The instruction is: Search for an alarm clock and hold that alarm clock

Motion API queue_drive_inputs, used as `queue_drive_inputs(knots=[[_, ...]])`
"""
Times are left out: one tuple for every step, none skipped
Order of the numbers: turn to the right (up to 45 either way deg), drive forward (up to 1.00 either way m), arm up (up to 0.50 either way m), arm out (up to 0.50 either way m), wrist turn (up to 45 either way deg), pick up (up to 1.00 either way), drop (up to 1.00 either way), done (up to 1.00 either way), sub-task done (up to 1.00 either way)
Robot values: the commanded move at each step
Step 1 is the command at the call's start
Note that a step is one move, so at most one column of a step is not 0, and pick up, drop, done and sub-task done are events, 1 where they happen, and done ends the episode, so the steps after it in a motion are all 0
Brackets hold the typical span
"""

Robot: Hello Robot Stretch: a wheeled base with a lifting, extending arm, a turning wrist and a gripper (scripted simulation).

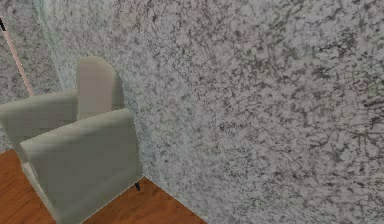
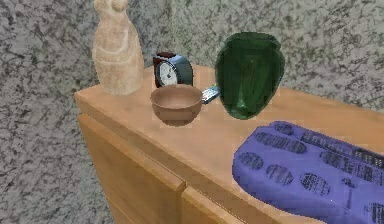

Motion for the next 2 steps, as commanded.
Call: queue_drive_inputs(knots=[[0.0,0.00,0.38,0.00,0.0,0.00,0.00,0.00,0.00],[0.0,0.00,0.00,0.40,0.0,0.00,0.00,0.00,0.00]])
